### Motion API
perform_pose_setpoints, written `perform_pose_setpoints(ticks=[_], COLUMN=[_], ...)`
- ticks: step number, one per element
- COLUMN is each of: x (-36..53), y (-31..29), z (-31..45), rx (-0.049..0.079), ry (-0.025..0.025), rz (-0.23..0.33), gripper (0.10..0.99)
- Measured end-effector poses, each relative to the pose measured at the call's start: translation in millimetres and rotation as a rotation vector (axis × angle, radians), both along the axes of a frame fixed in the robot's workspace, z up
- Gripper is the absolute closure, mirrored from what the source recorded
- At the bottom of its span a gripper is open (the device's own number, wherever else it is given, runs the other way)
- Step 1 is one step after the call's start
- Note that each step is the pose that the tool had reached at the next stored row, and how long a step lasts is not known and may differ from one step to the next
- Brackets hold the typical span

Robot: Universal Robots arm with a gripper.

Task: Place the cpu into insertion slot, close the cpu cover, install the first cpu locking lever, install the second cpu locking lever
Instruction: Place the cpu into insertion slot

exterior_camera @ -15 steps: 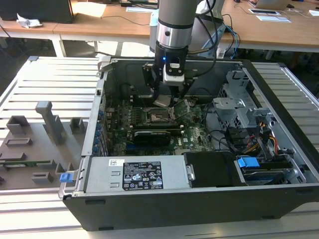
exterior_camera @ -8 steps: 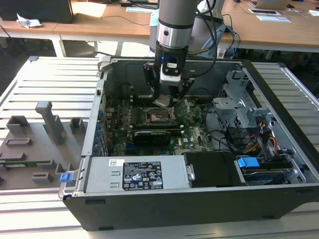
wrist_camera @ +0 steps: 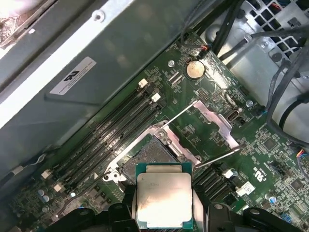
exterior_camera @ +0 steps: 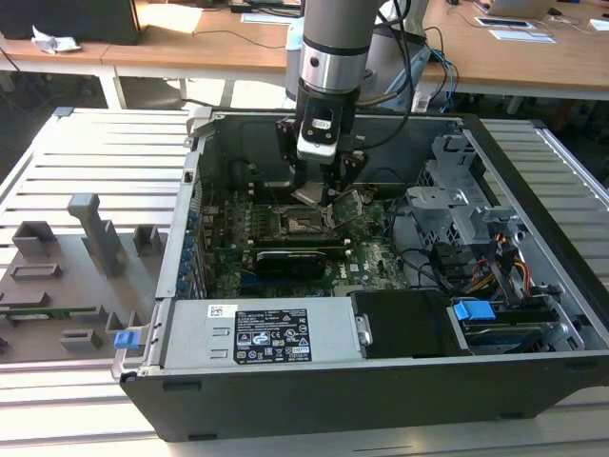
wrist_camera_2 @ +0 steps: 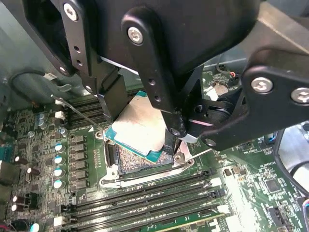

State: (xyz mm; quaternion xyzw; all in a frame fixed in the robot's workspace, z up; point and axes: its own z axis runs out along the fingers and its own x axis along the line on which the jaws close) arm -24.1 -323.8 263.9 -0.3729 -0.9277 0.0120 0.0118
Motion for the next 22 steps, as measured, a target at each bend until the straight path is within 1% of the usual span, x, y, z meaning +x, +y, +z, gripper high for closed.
perform_pose_setpoints(ticks=[9,14,22], x=[0.3,0.6,0.9], y=[0.0,0.0,0.0], z=[0.0,0.0,0.0], rx=[-0.003,-0.006,-0.009], ry=[0.0,-0.0001,-0.0001], rz=[-0.113,-0.207,-0.307], gripper=[0.545,0.545,0.545])
